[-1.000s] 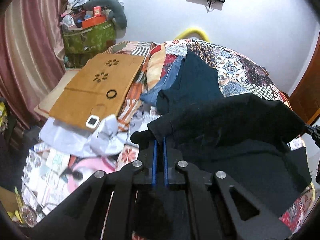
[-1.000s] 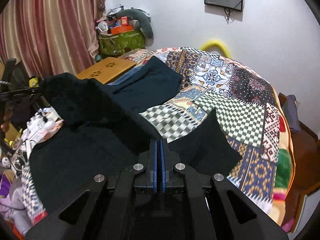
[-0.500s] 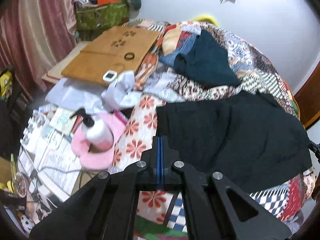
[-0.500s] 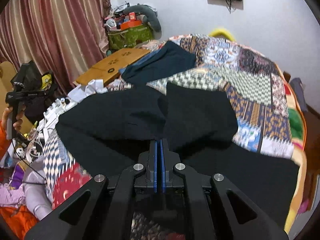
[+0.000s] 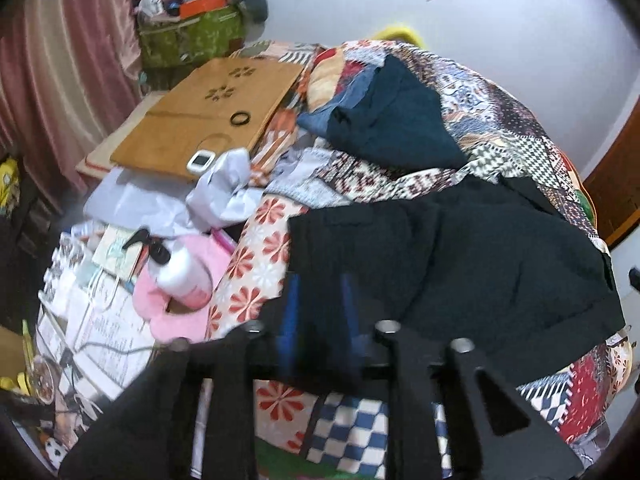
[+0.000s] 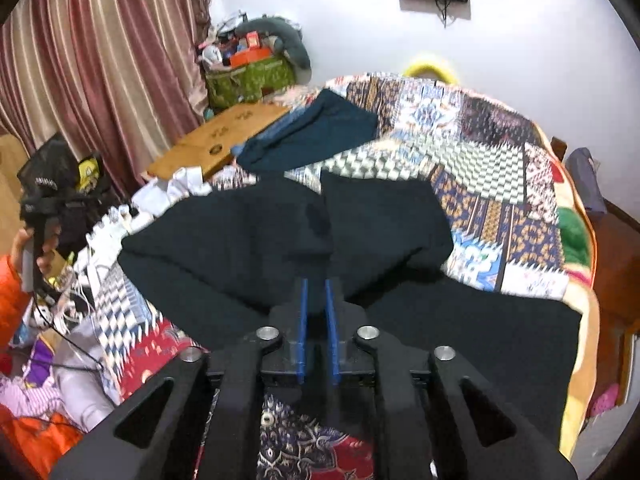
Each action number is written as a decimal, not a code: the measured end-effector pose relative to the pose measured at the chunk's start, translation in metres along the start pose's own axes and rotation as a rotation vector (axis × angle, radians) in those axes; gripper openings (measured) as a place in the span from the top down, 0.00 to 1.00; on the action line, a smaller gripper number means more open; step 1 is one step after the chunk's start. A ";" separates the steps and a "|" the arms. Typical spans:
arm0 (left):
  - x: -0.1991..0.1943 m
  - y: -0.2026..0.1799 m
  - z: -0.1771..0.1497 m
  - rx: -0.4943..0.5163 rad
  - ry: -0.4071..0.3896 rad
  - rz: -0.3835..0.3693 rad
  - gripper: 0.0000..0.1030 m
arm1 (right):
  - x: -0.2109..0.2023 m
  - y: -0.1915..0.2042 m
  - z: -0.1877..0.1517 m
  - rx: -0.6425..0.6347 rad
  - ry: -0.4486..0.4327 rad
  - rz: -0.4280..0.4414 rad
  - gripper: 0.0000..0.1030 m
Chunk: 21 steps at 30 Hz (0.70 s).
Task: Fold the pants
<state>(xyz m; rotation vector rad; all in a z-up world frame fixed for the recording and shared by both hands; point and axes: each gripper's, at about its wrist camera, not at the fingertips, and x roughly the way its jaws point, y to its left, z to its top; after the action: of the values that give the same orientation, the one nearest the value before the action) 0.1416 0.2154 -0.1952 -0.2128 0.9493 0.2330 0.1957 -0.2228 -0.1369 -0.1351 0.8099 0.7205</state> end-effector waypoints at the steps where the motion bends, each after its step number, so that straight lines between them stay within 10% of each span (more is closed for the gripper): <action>1: -0.001 -0.004 0.003 0.010 -0.010 -0.001 0.62 | 0.000 -0.001 0.005 -0.001 -0.007 -0.004 0.72; 9: 0.009 -0.049 0.039 0.100 -0.048 -0.018 0.13 | 0.048 -0.011 0.056 -0.034 0.033 -0.021 0.56; 21: 0.069 -0.080 0.067 0.146 0.023 -0.041 0.12 | 0.169 -0.011 0.102 -0.102 0.314 0.032 0.56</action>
<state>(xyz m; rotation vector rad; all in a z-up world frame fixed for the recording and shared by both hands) 0.2551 0.1653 -0.2083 -0.1003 0.9795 0.1228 0.3443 -0.1025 -0.1859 -0.3338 1.0766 0.7824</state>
